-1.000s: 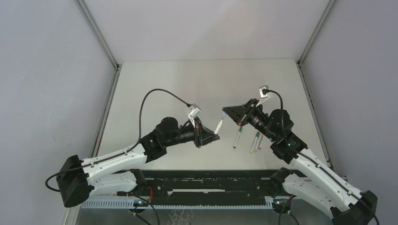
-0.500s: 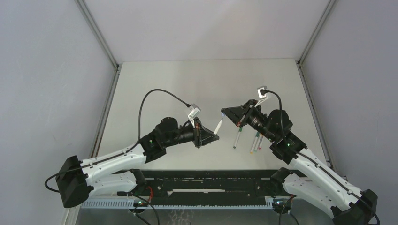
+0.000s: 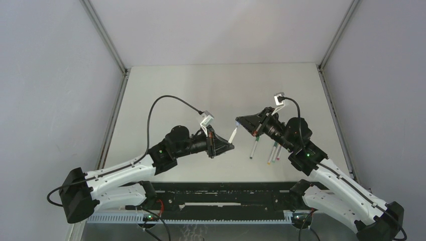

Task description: Insert the pens into the pen caps

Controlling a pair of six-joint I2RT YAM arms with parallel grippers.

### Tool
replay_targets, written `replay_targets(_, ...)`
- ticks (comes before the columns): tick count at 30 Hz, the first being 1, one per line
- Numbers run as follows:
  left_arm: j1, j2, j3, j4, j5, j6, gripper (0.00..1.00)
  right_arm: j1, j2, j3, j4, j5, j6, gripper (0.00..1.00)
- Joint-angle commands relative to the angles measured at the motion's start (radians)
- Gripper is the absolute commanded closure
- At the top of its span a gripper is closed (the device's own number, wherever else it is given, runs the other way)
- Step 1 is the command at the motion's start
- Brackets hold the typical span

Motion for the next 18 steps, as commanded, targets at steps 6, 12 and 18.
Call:
replay_targets(6,-0.006,-0.027,0.052,0.045,-0.038,0.012,1.00,0.017,-0.010,0.004,0.003,0.009,-0.013,1.00)
replay_targets(12,-0.005,-0.028,0.060,0.062,-0.051,0.010,1.00,0.037,-0.016,0.004,-0.002,0.032,-0.013,1.00)
replay_targets(18,-0.004,-0.046,0.062,0.083,-0.104,0.011,1.00,0.080,-0.035,-0.030,0.030,0.092,0.006,1.00)
